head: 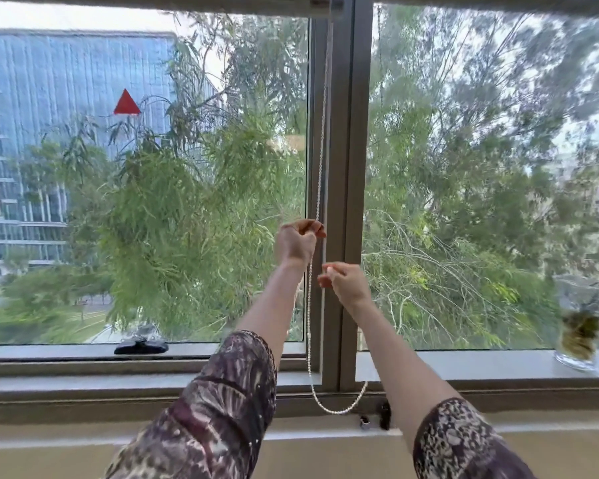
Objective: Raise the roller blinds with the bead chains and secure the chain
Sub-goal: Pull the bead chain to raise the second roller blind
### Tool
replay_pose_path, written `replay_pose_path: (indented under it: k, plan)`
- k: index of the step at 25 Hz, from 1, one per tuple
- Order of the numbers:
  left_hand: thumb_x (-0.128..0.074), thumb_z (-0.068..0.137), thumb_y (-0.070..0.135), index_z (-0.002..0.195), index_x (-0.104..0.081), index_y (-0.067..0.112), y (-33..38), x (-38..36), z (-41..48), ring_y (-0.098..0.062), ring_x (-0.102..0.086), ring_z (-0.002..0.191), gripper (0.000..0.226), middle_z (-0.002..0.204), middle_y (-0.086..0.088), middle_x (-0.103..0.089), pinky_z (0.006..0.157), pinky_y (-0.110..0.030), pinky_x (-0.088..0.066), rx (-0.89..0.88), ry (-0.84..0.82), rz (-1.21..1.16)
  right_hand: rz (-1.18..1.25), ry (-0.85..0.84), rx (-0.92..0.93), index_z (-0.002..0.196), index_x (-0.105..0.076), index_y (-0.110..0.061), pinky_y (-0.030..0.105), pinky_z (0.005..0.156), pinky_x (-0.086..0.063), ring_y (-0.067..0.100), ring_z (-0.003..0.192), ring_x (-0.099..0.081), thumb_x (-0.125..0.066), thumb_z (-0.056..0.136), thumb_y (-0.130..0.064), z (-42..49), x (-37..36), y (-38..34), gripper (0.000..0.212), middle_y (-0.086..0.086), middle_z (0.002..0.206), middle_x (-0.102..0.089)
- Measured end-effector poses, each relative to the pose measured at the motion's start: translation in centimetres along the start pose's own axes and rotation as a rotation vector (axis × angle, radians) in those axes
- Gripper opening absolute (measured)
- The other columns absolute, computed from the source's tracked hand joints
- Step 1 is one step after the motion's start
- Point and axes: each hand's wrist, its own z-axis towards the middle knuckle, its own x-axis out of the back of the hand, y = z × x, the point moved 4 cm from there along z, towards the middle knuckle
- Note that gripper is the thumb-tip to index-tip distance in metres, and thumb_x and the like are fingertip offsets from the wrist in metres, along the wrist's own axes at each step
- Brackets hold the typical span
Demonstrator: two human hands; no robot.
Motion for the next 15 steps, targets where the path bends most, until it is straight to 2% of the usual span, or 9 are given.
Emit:
replay_pose_path:
  k: [2,4,6,8,12,15]
  plan:
    - [-0.066,0.089,0.014,0.086,-0.073,0.026,-0.8,1.0,-0.9,-0.002,-0.066,0.072,0.015,0.093,0.006,-0.077,0.064,-0.014,-0.054,0.018,-0.009,0.016,0.043,0.086,0.061,0.113,-0.067,-0.006,0.020,0.054,-0.044,0.011,0.063,-0.061,-0.048,0.096,-0.016,1.2,1.0,-3.1,0.027,0.005,0.085,-0.074]
    - [-0.065,0.090,0.016,0.089,-0.075,0.024,-1.2,2.0,-1.8,0.003,-0.055,0.056,0.013,0.094,0.006,-0.076,0.048,-0.010,-0.043,0.012,-0.016,0.065,0.090,0.176,0.112,0.107,-0.069,-0.010,0.020,0.058,-0.045,0.011,0.068,-0.064,-0.048,0.095,-0.020,2.2,1.8,-6.6,0.026,0.002,0.084,-0.075]
    - [-0.065,0.091,0.023,0.092,-0.077,0.021,-1.3,3.0,-3.0,0.003,-0.043,0.040,0.012,0.090,0.008,-0.076,0.038,-0.010,-0.030,0.009,-0.029,0.132,0.173,0.214,0.136,0.092,-0.071,-0.015,0.033,0.073,-0.055,0.022,0.080,-0.070,-0.049,0.095,-0.023,3.1,2.2,-10.0,0.024,0.004,0.085,-0.075]
    - [-0.065,0.090,0.026,0.095,-0.077,0.022,-1.3,4.1,-4.2,0.001,-0.039,0.039,0.013,0.090,0.008,-0.077,0.037,-0.012,-0.027,0.048,-0.041,0.152,0.207,0.222,0.171,0.085,-0.070,-0.020,0.043,0.081,-0.055,0.029,0.086,-0.070,-0.049,0.095,-0.023,3.4,2.2,-13.3,0.023,0.008,0.088,-0.075]
    - [-0.065,0.091,0.022,0.101,-0.075,0.019,-0.8,5.7,-6.4,-0.004,-0.043,0.050,0.014,0.097,0.004,-0.076,0.043,-0.017,-0.032,0.098,-0.089,0.127,0.146,0.265,0.233,0.103,-0.069,-0.009,0.034,0.080,-0.058,0.019,0.083,-0.069,-0.053,0.095,-0.020,3.0,1.6,-17.9,0.022,0.009,0.097,-0.074]
    - [-0.065,0.090,0.021,0.099,-0.074,0.022,0.1,7.0,-7.7,-0.004,-0.044,0.050,0.013,0.098,0.006,-0.076,0.044,-0.018,-0.032,0.088,-0.128,0.140,0.259,0.307,0.184,0.105,-0.070,-0.009,0.031,0.077,-0.060,0.018,0.080,-0.070,-0.063,0.089,-0.013,1.2,1.0,-19.1,0.018,0.008,0.097,-0.074]
